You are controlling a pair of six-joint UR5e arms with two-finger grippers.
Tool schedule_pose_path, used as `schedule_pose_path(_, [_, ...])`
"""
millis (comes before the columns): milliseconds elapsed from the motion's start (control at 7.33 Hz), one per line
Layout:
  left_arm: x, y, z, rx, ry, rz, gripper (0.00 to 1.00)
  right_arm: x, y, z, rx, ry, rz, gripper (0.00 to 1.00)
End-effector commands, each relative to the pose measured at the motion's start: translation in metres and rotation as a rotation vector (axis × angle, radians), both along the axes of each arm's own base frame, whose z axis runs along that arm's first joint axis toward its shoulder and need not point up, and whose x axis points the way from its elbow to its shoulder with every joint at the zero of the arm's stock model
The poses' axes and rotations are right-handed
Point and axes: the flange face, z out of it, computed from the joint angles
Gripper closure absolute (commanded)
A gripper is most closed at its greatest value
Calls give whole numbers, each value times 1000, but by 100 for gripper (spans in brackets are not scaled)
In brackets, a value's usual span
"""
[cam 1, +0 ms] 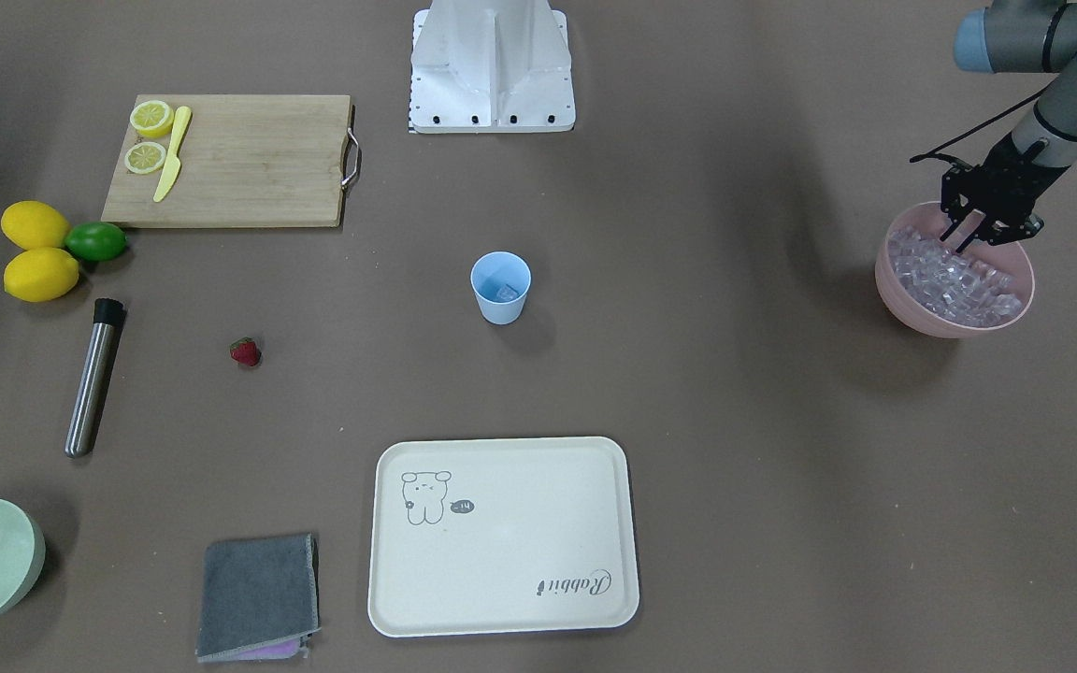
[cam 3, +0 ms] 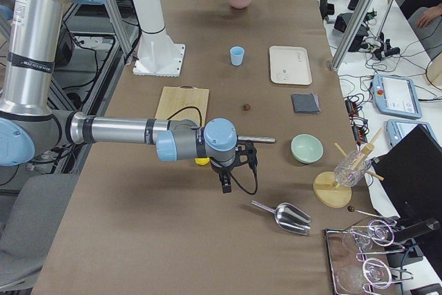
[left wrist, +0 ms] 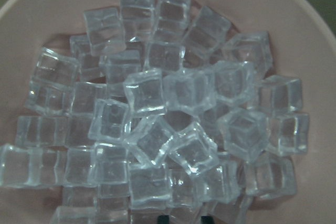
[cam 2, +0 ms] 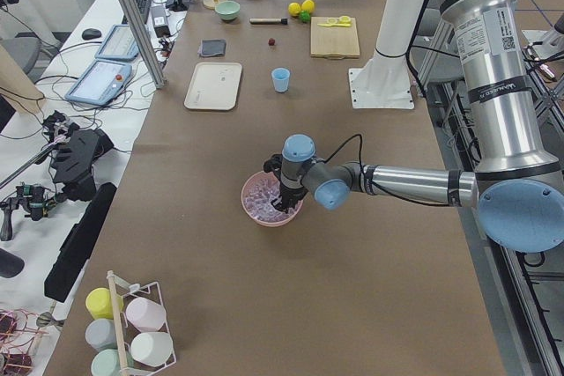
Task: Mash ice and strawberries in cup
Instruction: 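Lower the left gripper into the pink bowl and grasp a third ice cube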
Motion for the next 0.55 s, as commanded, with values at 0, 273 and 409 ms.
schedule_pose_path(0, [-15, -6, -27, -54, 6, -16, 100, 0, 0, -1, 0, -8, -1, 0])
schedule_pose_path(273, [-27, -40, -72, -99, 92, -42, 100, -1, 0, -1, 1, -11, -2, 0])
schedule_pose_path(409, [-21, -68, -107, -112, 134, -46, 100, -1, -1, -2, 2, -11, -2, 0])
